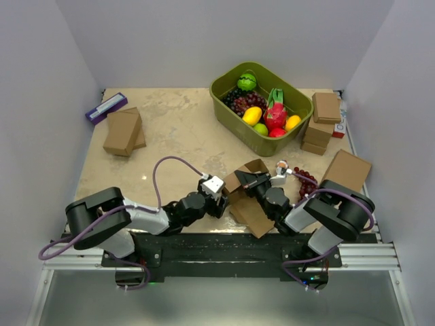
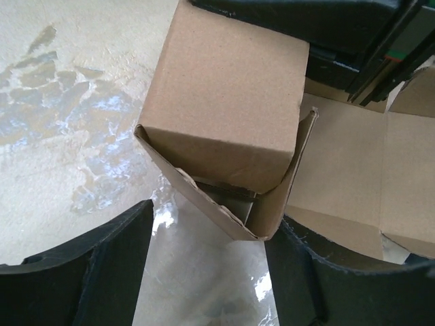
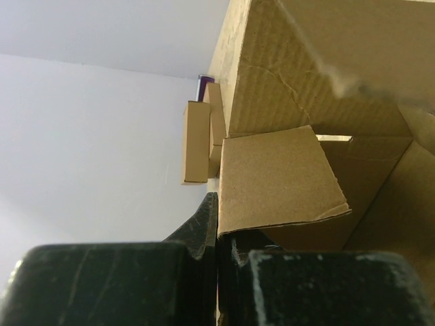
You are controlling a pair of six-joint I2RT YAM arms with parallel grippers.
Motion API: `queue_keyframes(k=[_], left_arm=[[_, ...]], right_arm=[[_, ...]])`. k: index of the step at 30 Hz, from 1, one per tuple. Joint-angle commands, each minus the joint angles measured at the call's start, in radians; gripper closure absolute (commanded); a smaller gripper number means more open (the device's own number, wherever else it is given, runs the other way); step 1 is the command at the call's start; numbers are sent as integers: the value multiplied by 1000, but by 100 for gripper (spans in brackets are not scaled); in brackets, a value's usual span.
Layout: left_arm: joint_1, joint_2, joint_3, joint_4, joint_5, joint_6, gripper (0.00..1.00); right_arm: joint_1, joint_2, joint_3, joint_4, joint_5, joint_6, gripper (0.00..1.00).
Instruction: Fold the paper box
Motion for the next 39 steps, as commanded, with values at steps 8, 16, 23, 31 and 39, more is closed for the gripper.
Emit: queue_keyframes(k=[8, 16, 23, 31, 39], left_arm=[[-26, 103, 123, 76, -108, -127, 35], [-54, 112, 156, -14, -328, -181, 40], [-83, 162, 186, -5, -509, -107, 49], [-103, 192, 190, 73, -610, -18, 62], [-97, 141, 191, -4, -578, -29, 77]], right_arm=[[12, 3, -7, 33, 51, 8, 100], [18, -37, -27, -38, 90, 52, 100], [32, -161, -4, -275, 134, 109, 100], [32, -341, 45, -568, 146, 102, 83], [32, -483, 53, -665, 71, 21, 31]])
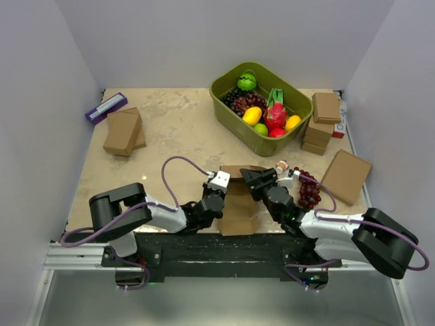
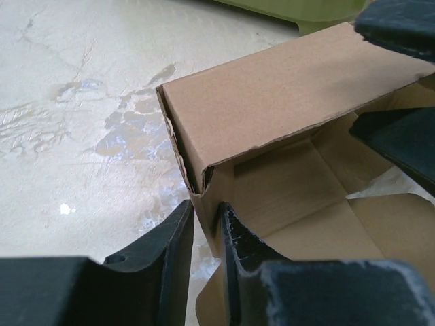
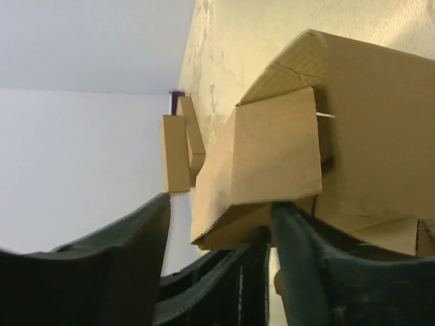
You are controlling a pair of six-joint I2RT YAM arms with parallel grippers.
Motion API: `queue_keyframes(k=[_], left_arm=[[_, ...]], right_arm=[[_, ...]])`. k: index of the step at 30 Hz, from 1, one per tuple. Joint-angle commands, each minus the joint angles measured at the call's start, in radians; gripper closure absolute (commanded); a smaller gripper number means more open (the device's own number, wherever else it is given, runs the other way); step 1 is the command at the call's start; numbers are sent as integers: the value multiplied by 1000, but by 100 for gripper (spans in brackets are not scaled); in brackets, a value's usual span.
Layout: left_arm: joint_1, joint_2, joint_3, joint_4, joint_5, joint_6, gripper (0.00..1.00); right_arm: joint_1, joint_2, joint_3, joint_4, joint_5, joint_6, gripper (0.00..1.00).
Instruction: Fold the paper box
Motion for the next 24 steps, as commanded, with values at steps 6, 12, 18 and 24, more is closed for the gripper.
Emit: queue_keyframes(k=[6, 12, 18, 24], left_arm=[[89, -158, -29, -116, 114, -17, 84], [193, -247, -14, -326, 333, -10, 88], [241, -262, 17, -466, 428, -11, 88], [259, -261, 21, -495, 474, -56, 88]], right_arm=[[5, -294, 94, -339, -122, -270, 21], [3, -566, 174, -875, -99, -475, 19], [3, -622, 231, -1090, -79, -613, 19], [29, -439, 231, -1009, -95, -629, 25]])
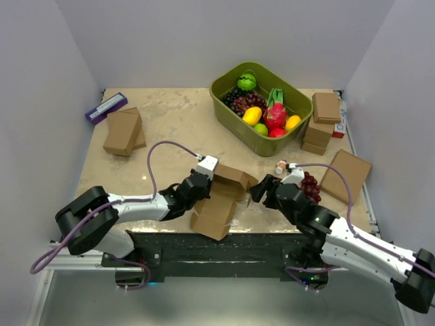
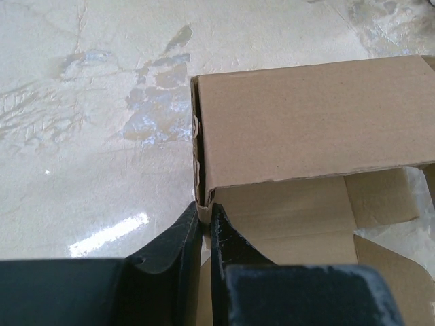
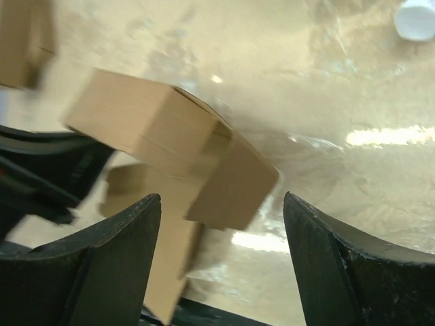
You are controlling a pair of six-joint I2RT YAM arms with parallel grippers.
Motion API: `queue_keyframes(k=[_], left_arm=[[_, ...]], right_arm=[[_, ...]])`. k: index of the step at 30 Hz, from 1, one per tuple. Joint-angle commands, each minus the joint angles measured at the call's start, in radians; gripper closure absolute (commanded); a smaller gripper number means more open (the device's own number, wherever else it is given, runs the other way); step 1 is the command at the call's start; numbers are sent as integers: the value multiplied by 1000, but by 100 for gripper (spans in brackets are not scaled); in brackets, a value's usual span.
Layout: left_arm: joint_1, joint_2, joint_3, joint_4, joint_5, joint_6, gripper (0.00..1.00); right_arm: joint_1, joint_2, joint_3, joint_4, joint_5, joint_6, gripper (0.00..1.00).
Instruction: Fold the paper box
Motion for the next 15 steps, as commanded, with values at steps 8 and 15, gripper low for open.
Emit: queue_keyframes(k=[8, 15], left_arm=[[17, 7, 21, -72, 63, -50, 88], [17, 7, 9, -42, 61, -64, 90]], right_arm=[[143, 212, 58, -10, 162, 17, 26], [200, 290, 33, 97, 273, 89, 30]])
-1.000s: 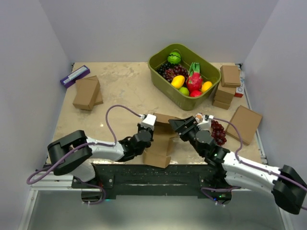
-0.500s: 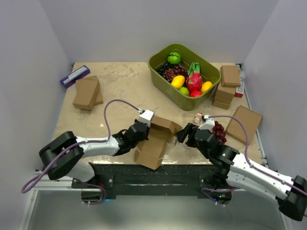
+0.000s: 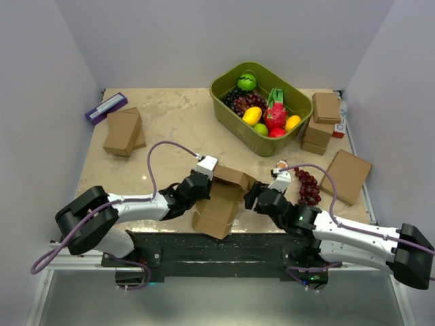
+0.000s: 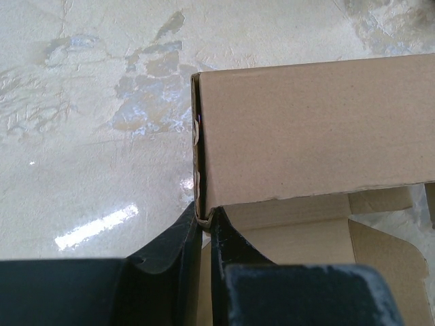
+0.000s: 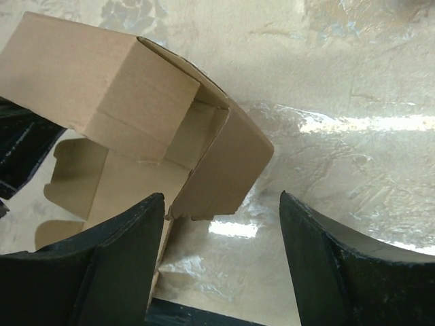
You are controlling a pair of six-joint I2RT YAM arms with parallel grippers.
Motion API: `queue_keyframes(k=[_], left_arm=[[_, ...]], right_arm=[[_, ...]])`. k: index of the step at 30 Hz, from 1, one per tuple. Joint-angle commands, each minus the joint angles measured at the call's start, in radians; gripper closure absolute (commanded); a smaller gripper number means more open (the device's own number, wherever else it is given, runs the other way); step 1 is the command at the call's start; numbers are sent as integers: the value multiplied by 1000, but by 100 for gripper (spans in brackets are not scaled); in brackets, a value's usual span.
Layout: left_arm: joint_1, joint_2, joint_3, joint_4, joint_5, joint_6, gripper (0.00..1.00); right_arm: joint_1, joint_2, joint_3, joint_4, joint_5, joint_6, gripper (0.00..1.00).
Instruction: Fold the paper box
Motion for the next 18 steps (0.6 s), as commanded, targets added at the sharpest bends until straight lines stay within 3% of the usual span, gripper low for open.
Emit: queue_keyframes(k=[1, 5, 10, 13, 17, 18], left_arm=[[5, 10, 1, -4, 23, -32, 90], [5, 5, -22, 43, 17, -30, 92], [5, -1, -79, 121, 18, -19, 94], [3, -4, -106, 172, 21, -9, 94], [3, -12, -130, 233, 30, 4, 92], [5, -18, -136, 241, 29, -1, 86]], right_arm=[[46, 68, 17, 92, 156, 72, 31], [63, 137, 26, 104, 245, 112, 44], [68, 244, 44, 75, 286, 179, 73], [68, 278, 49, 76, 283, 190, 85], [68, 281, 44, 81, 280, 192, 86], [68, 279, 43, 80, 280, 192, 86]])
